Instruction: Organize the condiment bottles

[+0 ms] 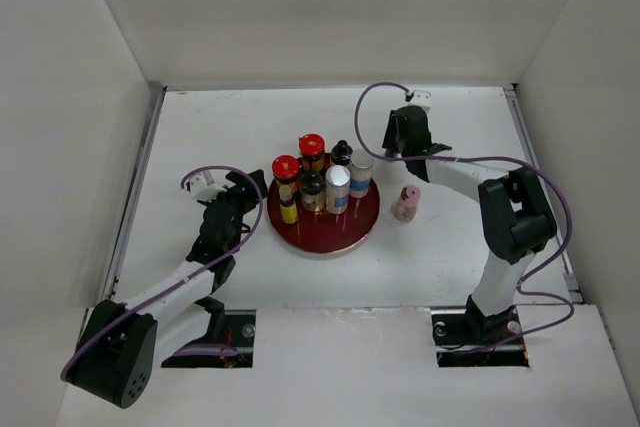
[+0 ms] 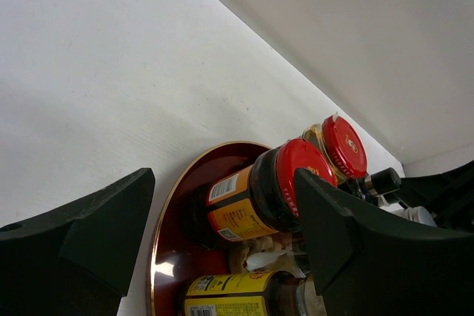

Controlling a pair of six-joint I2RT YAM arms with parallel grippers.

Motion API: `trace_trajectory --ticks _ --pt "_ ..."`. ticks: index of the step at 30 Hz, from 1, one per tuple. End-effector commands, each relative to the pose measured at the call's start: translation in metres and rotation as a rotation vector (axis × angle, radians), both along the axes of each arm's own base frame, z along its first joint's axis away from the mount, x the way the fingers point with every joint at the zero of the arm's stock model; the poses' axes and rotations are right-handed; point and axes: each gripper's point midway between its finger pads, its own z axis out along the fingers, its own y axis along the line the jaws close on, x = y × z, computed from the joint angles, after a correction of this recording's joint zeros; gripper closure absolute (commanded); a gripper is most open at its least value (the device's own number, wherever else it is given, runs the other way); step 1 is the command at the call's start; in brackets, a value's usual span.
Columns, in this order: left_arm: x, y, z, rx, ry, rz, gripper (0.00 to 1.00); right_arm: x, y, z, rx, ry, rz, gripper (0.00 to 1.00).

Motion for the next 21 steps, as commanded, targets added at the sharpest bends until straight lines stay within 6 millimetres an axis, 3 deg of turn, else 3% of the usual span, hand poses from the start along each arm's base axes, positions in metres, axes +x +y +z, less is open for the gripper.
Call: trace_trajectory --ticks 1,7,12,16,19,21 --pt "0.002 0.001 0.009 -0.020 -0.039 0.005 0.25 0.011 -0.003 0.036 0.023 -0.110 -0.028 0.53" --pt "0.001 0.001 0.009 -0.020 -0.042 0.005 0.25 -0.012 -0.002 0.109 0.076 -0.307 -0.029 0.56" --pt "0.002 0.001 0.008 -0.016 -0.036 0.008 0.25 -0.057 0.010 0.190 0.144 -0.473 0.027 0.57" --pt "0.002 0.002 0.010 -0.014 -0.043 0.012 0.25 -0.111 0.055 0.242 0.243 -0.574 0.226 0.58" --pt "0.001 0.006 0.011 -0.016 -0.046 0.021 0.25 -0.147 0.097 0.252 0.289 -0.577 0.391 0.58" --pt "0.001 0.006 0.013 -0.015 -0.052 0.023 0.25 -0.170 0.124 0.249 0.309 -0.561 0.484 0.58"
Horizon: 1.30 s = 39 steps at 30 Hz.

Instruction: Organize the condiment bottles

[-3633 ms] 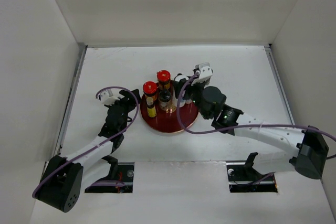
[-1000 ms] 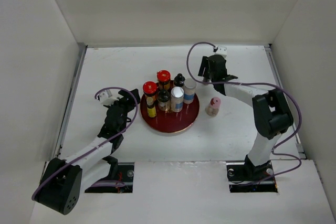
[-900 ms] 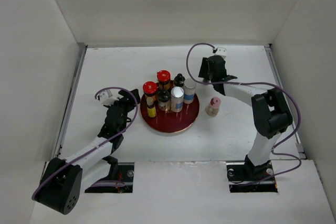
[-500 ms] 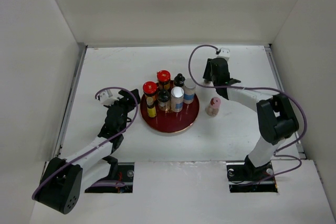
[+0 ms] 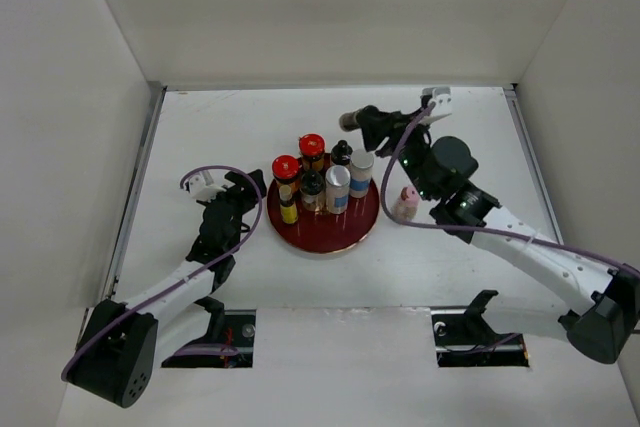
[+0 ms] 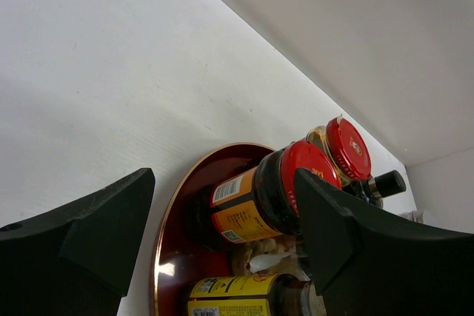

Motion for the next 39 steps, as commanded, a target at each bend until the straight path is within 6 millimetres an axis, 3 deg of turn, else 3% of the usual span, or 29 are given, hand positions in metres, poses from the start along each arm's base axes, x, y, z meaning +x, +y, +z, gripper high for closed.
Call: trace_trajectory --ticks 1,5,9,14,21,25,31,36,39 --pt "0.001 0.005 0.015 -0.018 -0.058 0.020 0.25 -0.035 0.050 -0.020 -0.049 0.008 0.188 0.58" --pt "0.001 0.008 0.014 -0.017 -0.056 0.028 0.25 -0.075 0.099 -0.053 -0.101 0.060 0.335 0.58" --pt "0.001 0.011 0.013 -0.015 -0.053 0.037 0.26 -0.099 0.132 -0.099 -0.174 0.133 0.413 0.59" --pt "0.000 0.013 0.014 -0.012 -0.057 0.046 0.26 -0.104 0.147 -0.147 -0.224 0.220 0.426 0.59" --pt "0.000 0.014 0.014 -0.012 -0.057 0.047 0.26 -0.096 0.164 -0.197 -0.290 0.277 0.416 0.59" --pt "0.001 0.013 0.014 -0.009 -0.057 0.044 0.26 -0.084 0.161 -0.217 -0.343 0.290 0.352 0.59" --pt "0.001 0.010 0.013 -0.010 -0.054 0.037 0.26 -0.091 0.169 -0.235 -0.419 0.285 0.345 0.57" --pt "0.001 0.009 0.014 -0.009 -0.057 0.035 0.26 -0.094 0.169 -0.241 -0.436 0.290 0.341 0.42" --pt "0.001 0.009 0.014 -0.011 -0.057 0.035 0.26 -0.095 0.167 -0.233 -0.431 0.276 0.341 0.34"
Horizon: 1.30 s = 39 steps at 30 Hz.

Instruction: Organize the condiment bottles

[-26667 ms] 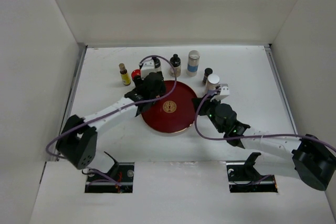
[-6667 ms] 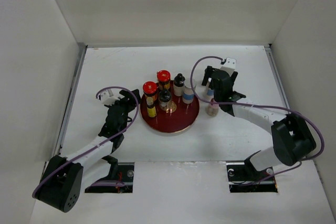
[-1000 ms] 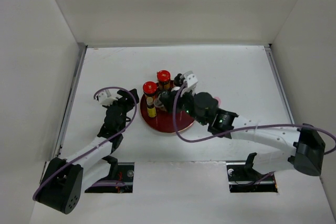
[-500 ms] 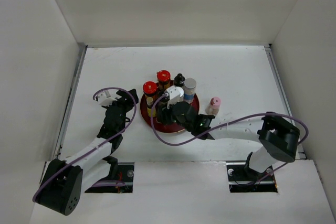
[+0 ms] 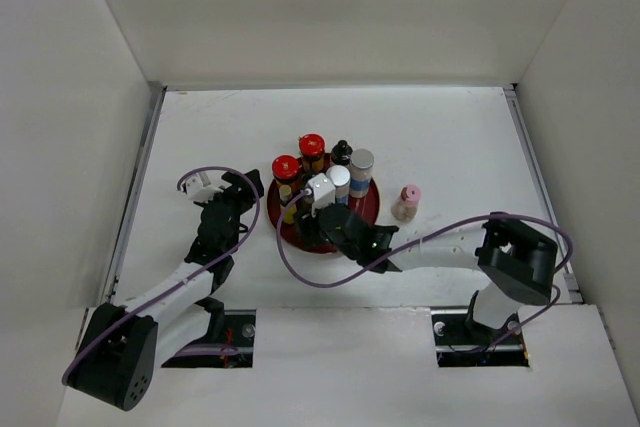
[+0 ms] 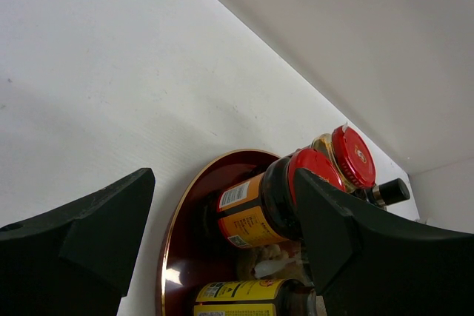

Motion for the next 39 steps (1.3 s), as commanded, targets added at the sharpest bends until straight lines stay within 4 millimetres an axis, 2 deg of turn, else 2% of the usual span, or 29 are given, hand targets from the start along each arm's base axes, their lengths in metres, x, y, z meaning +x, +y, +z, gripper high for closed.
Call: trace_trajectory --ticks 1,4,6,7,8,10,11,12,13,15,18,19,20,22,26,31,34,39 --pt "0.001 0.001 0.014 -0.008 -0.052 0.007 0.26 0.006 0.008 0.038 0.091 -0.063 -0.019 0.32" --pt "0.001 0.001 0.011 -0.010 -0.045 0.009 0.26 0.000 0.004 0.067 0.162 -0.079 -0.005 0.27" --pt "0.000 0.001 0.014 -0.010 -0.054 0.007 0.26 0.003 -0.010 0.091 0.207 -0.104 -0.012 0.24" --pt "0.000 0.001 0.014 -0.008 -0.054 0.009 0.26 0.009 -0.022 0.100 0.229 -0.113 -0.038 0.26" --pt "0.000 0.002 0.014 -0.008 -0.054 0.012 0.26 0.015 -0.036 0.108 0.252 -0.121 -0.067 0.34" --pt "0.000 0.002 0.013 -0.013 -0.051 0.012 0.26 0.034 -0.076 0.115 0.291 -0.134 -0.186 0.59" --pt "0.000 0.001 0.014 -0.014 -0.054 0.011 0.26 0.043 -0.096 0.114 0.300 -0.138 -0.257 0.67" --pt "0.000 0.000 0.015 -0.014 -0.055 0.006 0.27 0.055 -0.129 0.111 0.309 -0.143 -0.386 0.72" --pt "0.000 -0.002 0.015 -0.011 -0.056 0.001 0.29 0.062 -0.157 0.106 0.307 -0.142 -0.484 0.73" --pt "0.001 -0.004 0.012 -0.009 -0.047 -0.005 0.34 0.071 -0.195 0.094 0.268 -0.129 -0.611 0.69" --pt "0.001 -0.006 0.013 -0.010 -0.048 -0.010 0.36 0.079 -0.240 0.075 0.187 -0.100 -0.755 0.44" --pt "0.001 -0.006 0.013 -0.008 -0.048 -0.010 0.36 0.079 -0.248 0.070 0.172 -0.091 -0.786 0.35" --pt "0.001 -0.006 0.012 -0.011 -0.047 -0.010 0.36 0.078 -0.254 0.067 0.154 -0.084 -0.806 0.28" --pt "0.000 -0.006 0.013 -0.015 -0.050 -0.009 0.36 0.078 -0.261 0.056 0.102 -0.069 -0.829 0.23" --pt "-0.001 -0.003 0.013 -0.016 -0.053 -0.003 0.34 0.074 -0.260 0.028 0.044 0.003 -0.829 0.21" --pt "0.000 -0.006 0.012 -0.014 -0.048 -0.008 0.34 0.070 -0.249 0.002 0.029 0.085 -0.791 0.28" --pt "0.000 -0.006 0.011 -0.019 -0.044 -0.012 0.33 0.072 -0.252 -0.006 0.007 0.093 -0.801 0.28" --pt "0.000 -0.007 0.011 -0.019 -0.044 -0.012 0.33 0.078 -0.253 -0.003 0.019 0.068 -0.804 0.44"
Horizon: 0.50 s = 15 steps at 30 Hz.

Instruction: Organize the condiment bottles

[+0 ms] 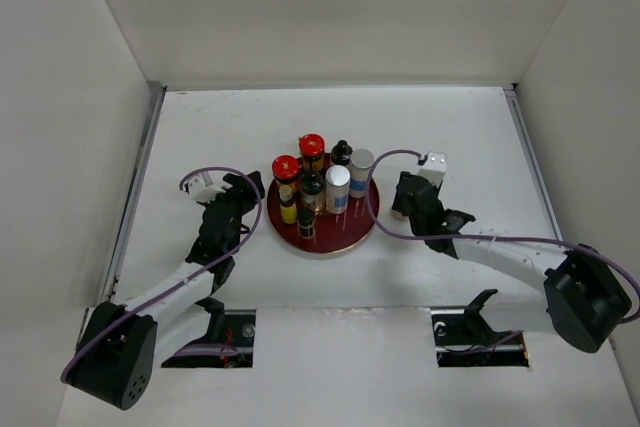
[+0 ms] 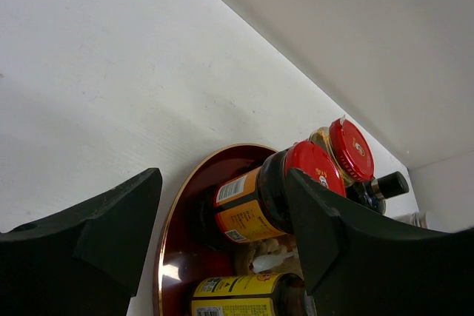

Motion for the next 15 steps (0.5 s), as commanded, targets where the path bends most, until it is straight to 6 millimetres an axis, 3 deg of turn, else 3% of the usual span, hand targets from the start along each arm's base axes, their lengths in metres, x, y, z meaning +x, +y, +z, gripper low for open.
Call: trace_trajectory --ticks 1,3,6,12,15 --pt "0.001 0.000 0.013 -0.024 -0.049 0.006 0.33 0.008 0.003 0.012 0.033 -0.053 -0.008 0.49" --pt "0.002 -0.001 0.014 -0.021 -0.052 0.006 0.33 0.009 0.003 0.020 0.039 -0.087 -0.009 0.56" --pt "0.001 0.000 0.013 -0.022 -0.049 0.008 0.33 0.000 0.020 0.034 0.011 -0.114 0.075 0.59" --pt "0.002 0.002 0.012 -0.023 -0.048 0.014 0.33 -0.032 0.044 0.075 0.048 -0.143 0.215 0.60" --pt "0.003 0.001 0.012 -0.022 -0.044 0.014 0.33 -0.041 0.070 0.087 0.146 -0.149 0.308 0.60"
